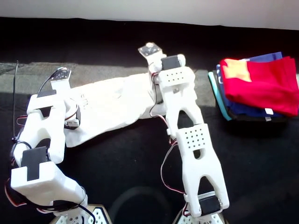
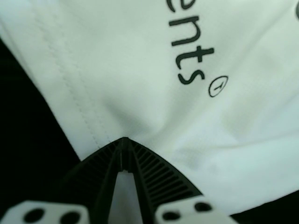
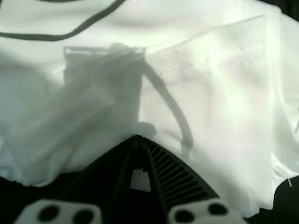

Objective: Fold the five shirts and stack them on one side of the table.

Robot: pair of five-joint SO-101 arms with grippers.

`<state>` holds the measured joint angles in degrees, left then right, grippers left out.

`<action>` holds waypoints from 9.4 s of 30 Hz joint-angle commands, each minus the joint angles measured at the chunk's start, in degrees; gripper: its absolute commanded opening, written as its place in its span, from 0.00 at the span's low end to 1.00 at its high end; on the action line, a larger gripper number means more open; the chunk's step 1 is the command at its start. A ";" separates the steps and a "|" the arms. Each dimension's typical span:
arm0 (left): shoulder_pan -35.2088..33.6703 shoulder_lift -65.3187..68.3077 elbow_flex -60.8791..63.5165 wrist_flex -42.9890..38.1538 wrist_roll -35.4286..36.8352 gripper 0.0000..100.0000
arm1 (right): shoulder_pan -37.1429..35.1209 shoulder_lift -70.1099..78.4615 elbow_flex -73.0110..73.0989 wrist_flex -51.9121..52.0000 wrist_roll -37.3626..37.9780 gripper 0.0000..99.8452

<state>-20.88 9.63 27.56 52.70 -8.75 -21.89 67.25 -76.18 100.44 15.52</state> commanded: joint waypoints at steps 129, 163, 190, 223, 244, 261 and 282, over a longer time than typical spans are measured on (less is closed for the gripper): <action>-20.88 23.16 -64.31 48.70 2.64 0.01 | 1.63 -62.29 50.42 -6.11 -3.69 0.10; 33.10 17.89 -64.92 36.66 12.48 0.01 | 15.16 -113.80 156.18 -59.74 -3.52 0.10; 33.19 25.45 -64.92 23.47 12.22 0.23 | 14.81 -113.89 161.54 -65.45 -3.43 0.10; 33.54 33.36 -76.26 44.04 12.48 0.01 | 14.81 -113.89 161.54 -65.45 -3.34 0.10; 34.51 25.01 -74.86 35.52 12.31 0.01 | 14.81 -113.89 161.54 -65.45 -3.34 0.10; 30.46 43.03 -74.95 2.90 12.13 0.01 | 14.81 -113.89 161.54 -65.45 -3.34 0.10; 21.49 32.48 -96.04 45.63 11.96 0.01 | 14.73 -113.19 134.90 -50.07 -3.78 0.10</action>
<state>2.51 46.11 -65.98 95.87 3.38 -7.03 -45.98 68.44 47.52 12.35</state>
